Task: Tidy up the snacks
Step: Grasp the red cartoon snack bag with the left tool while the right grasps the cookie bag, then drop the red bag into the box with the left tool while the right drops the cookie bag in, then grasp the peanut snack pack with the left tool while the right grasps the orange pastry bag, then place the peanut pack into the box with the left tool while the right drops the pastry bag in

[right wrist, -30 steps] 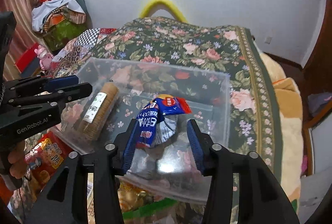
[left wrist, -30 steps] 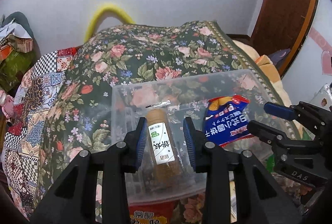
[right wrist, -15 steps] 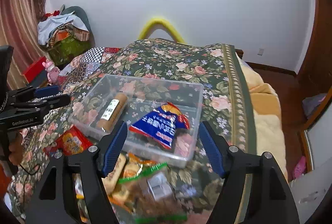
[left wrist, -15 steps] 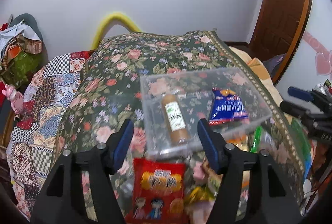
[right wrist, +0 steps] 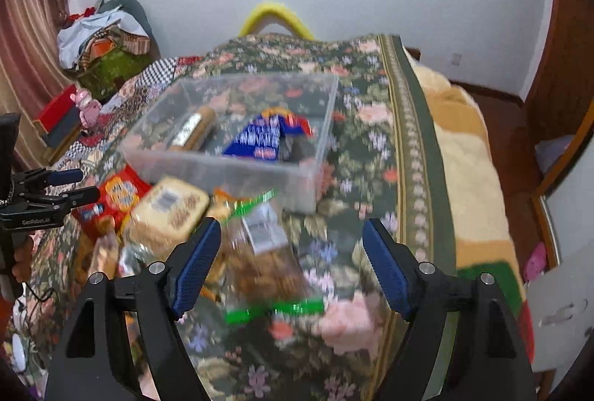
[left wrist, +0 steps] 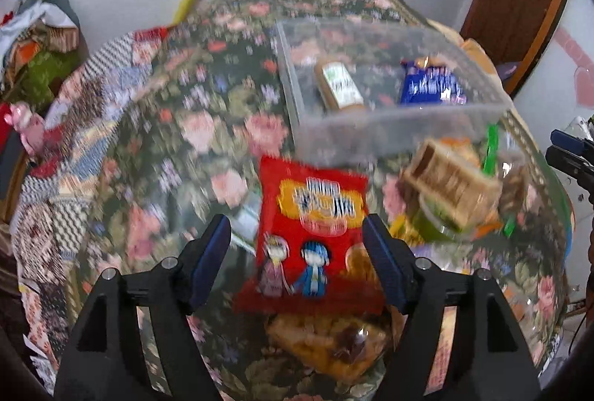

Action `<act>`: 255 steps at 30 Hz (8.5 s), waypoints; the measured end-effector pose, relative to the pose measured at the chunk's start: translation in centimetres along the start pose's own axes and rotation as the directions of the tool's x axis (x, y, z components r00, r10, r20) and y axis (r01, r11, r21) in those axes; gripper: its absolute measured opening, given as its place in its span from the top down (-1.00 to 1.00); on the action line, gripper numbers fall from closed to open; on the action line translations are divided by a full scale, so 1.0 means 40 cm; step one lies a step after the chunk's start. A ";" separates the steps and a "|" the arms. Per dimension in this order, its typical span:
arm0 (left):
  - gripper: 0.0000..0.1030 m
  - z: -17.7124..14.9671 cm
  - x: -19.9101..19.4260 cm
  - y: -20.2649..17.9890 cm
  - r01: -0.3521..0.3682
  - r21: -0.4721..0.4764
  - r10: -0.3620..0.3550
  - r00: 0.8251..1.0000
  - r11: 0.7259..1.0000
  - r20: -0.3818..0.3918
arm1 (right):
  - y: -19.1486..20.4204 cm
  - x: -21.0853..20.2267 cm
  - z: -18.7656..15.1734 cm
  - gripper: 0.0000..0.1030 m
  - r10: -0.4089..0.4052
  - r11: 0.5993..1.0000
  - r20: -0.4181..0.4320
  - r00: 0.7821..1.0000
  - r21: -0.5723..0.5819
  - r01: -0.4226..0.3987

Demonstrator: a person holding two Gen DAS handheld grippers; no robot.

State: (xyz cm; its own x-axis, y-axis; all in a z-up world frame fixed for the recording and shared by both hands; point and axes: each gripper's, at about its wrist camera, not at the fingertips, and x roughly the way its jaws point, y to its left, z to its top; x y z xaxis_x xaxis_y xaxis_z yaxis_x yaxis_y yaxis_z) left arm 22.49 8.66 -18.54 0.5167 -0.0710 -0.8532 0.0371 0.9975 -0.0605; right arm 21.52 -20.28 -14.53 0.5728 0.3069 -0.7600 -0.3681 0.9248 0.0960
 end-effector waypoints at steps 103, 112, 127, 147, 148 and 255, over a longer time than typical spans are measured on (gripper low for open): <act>-0.30 0.350 0.179 -0.115 0.056 -0.039 -0.052 0.995 0.998 0.085 | 0.082 0.226 0.266 -0.14 0.021 1.000 -0.003 1.000 -0.016 -0.021; -0.50 0.330 0.039 -0.129 0.047 -0.002 -0.046 0.984 0.999 0.175 | 0.090 0.112 0.262 -0.36 0.033 0.999 0.068 0.997 -0.041 -0.031; -0.59 0.142 -0.156 -0.082 0.007 0.012 -0.009 0.980 1.000 0.197 | 0.124 -0.052 0.135 -0.43 0.043 0.996 0.107 0.993 -0.082 -0.035; -0.60 -0.199 -0.172 -0.012 0.000 -0.030 0.003 0.997 1.000 0.081 | 0.297 -0.007 -0.140 -0.66 0.115 0.985 -0.101 0.988 -0.114 -0.126; -0.60 -0.208 -0.167 -0.012 0.012 -0.036 -0.009 0.997 0.999 0.078 | 0.302 0.000 -0.151 -0.66 0.111 0.985 -0.116 0.987 -0.118 -0.124; -0.14 0.317 -0.004 -0.036 0.030 -0.078 -0.009 0.964 0.996 0.265 | 0.061 0.146 0.271 -0.23 -0.019 1.000 0.095 0.995 0.002 0.019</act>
State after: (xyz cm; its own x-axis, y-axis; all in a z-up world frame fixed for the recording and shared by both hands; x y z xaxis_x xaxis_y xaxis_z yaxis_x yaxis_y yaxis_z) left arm 33.19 7.23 -11.75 0.7249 -0.0771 -0.6846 -0.0142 0.9918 -0.1268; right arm 31.91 -13.80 -11.79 0.6471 0.3089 -0.6970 -0.3553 0.9311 0.0827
